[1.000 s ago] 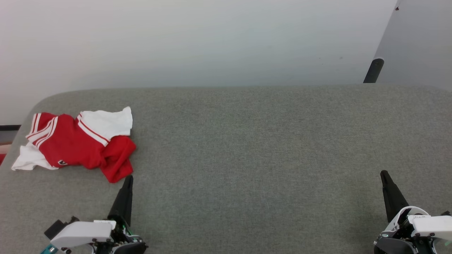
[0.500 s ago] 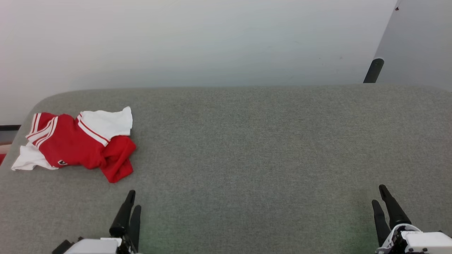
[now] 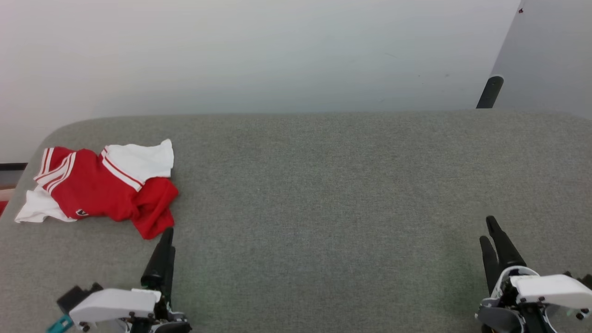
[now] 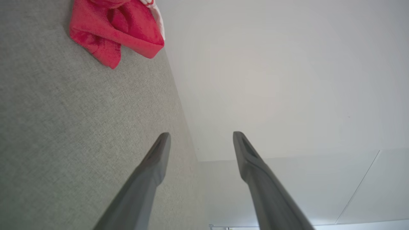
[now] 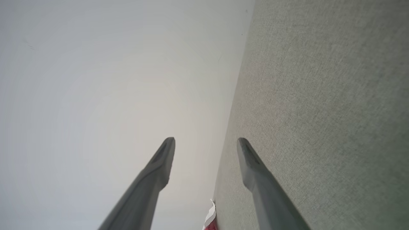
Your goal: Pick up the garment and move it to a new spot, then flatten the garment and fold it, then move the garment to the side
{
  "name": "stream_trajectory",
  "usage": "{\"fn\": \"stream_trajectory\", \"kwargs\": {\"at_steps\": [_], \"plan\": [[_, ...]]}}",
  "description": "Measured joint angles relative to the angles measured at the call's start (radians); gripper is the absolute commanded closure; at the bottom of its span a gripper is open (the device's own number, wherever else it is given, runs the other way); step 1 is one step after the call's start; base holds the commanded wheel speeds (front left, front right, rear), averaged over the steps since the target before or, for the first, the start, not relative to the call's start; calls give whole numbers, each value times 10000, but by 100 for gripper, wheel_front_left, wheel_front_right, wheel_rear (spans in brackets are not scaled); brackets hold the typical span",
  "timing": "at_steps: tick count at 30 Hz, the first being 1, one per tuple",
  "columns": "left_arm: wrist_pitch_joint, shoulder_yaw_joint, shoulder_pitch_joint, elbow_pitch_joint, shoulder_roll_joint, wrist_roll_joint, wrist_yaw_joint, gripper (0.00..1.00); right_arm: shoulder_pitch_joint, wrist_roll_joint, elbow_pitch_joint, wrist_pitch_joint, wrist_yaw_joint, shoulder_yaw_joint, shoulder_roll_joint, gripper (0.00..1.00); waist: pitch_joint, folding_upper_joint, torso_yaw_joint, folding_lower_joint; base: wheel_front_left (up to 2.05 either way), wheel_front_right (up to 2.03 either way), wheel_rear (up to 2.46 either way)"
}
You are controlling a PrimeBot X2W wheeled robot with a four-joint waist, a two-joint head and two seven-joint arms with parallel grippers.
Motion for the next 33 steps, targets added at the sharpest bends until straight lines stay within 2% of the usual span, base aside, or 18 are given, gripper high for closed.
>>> {"fn": "stream_trajectory", "kwargs": {"at_steps": [13, 33], "plan": [[-763, -826, -471, 151, 717, 2167, 23, 0, -825, -1676, 619, -669, 0, 936, -431, 0, -1, 0, 20, 0, 0, 0, 0], [-1461, -1183, -866, 251, 1104, 6009, 146, 0, -1837, -5630, 1515, -1365, 0, 1482, -796, 0, -35, 0, 16, 0, 0, 0, 0]]}}
